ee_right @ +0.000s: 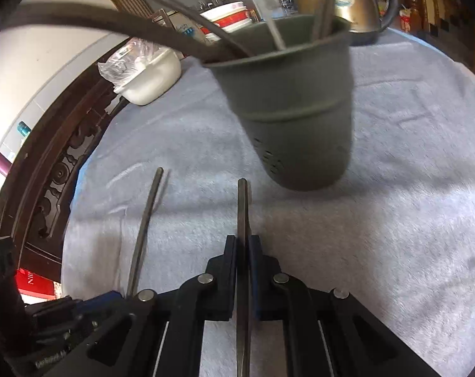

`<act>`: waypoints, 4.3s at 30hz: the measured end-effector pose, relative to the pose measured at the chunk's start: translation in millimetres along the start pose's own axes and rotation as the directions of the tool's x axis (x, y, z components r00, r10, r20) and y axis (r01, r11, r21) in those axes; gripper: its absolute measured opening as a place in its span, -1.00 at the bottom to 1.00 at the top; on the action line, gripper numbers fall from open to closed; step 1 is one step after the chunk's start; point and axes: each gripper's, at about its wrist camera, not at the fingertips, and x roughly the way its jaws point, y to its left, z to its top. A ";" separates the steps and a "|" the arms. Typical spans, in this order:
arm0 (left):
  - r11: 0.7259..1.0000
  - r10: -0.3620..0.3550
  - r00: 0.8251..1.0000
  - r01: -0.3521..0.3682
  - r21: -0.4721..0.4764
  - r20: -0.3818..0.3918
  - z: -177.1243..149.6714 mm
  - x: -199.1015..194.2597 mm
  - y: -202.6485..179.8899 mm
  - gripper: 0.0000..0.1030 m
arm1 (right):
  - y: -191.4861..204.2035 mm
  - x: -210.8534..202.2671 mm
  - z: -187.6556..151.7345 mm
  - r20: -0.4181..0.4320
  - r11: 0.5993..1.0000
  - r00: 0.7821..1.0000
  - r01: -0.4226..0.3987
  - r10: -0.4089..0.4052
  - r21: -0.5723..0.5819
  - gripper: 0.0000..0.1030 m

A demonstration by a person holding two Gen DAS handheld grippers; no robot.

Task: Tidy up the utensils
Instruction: 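Close the left tool on one dark chopstick while the right tool holds the other, then lift both held chopsticks off the cloth toward the grey holder cup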

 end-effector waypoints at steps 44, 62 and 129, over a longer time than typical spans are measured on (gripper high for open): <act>0.971 0.218 0.976 -0.218 0.103 0.004 46.6 37.3 -40.3 -0.83 | 9.7 1.4 -0.1 -0.012 0.997 0.999 0.040 -0.041 -0.062 -0.80; 0.968 0.225 0.974 -0.225 0.108 0.015 54.8 41.8 -39.7 -0.19 | 14.7 10.4 12.9 -0.040 0.995 0.998 0.052 -0.056 -0.083 -0.80; 0.995 0.074 0.997 -0.073 -0.070 0.023 69.5 33.5 7.6 -0.78 | 5.7 1.3 0.5 0.019 0.999 1.000 0.024 -0.024 -0.020 -0.87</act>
